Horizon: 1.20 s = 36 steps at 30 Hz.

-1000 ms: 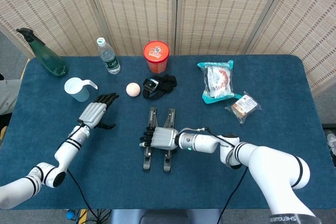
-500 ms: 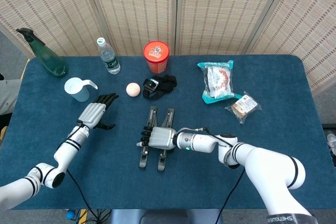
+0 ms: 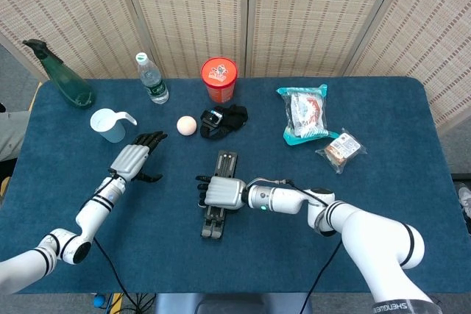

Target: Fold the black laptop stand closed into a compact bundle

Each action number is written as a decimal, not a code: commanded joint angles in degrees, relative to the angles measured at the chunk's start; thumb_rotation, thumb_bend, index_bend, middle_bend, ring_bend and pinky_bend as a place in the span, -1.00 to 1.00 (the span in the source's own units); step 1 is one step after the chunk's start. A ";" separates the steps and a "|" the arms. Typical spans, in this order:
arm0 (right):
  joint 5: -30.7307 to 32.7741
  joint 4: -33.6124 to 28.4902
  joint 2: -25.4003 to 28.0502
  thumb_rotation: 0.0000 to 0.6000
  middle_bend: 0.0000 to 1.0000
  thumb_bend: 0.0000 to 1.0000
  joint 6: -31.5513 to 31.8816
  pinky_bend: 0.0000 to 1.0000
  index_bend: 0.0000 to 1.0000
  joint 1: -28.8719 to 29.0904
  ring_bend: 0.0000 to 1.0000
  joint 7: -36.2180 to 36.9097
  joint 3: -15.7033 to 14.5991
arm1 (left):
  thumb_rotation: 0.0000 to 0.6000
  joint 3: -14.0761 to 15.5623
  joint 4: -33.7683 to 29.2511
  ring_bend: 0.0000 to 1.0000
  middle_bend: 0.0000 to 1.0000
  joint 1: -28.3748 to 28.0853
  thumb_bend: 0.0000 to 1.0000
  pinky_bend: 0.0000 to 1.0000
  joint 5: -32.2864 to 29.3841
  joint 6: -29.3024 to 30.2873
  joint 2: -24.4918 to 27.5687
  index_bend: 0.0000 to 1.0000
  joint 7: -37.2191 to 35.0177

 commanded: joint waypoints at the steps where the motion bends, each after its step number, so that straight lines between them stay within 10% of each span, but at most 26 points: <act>1: -0.30 0.20 0.03 1.00 -0.03 -0.49 0.45 -0.97 -0.23 -0.16 -0.64 0.46 -0.33 | 1.00 -0.04 -0.19 -1.00 -0.98 -0.04 -0.63 -1.00 0.01 0.01 0.06 -0.97 0.17; 12: 2.39 -9.20 5.56 1.00 -0.95 -0.49 0.23 -0.99 -1.00 -1.27 -1.00 -3.42 1.16 | 1.00 -0.47 -2.07 -1.00 -0.98 -0.29 -0.63 -1.00 -0.25 0.25 0.81 -0.97 1.88; 26: 22.03 -34.15 20.85 1.00 -0.97 -0.51 10.53 -1.00 -1.00 -21.31 -1.00 -39.37 6.80 | 1.00 -0.87 -7.85 -1.00 -0.98 4.18 -0.63 -1.00 -2.53 8.43 3.60 -0.96 11.95; 36: 30.45 -44.27 27.57 1.00 -0.92 -0.51 27.54 -1.00 -1.00 -38.58 -1.00 -47.40 6.68 | 1.00 -0.28 -15.92 -1.00 -0.98 11.93 -0.63 -1.00 -5.43 18.68 7.76 -0.96 20.16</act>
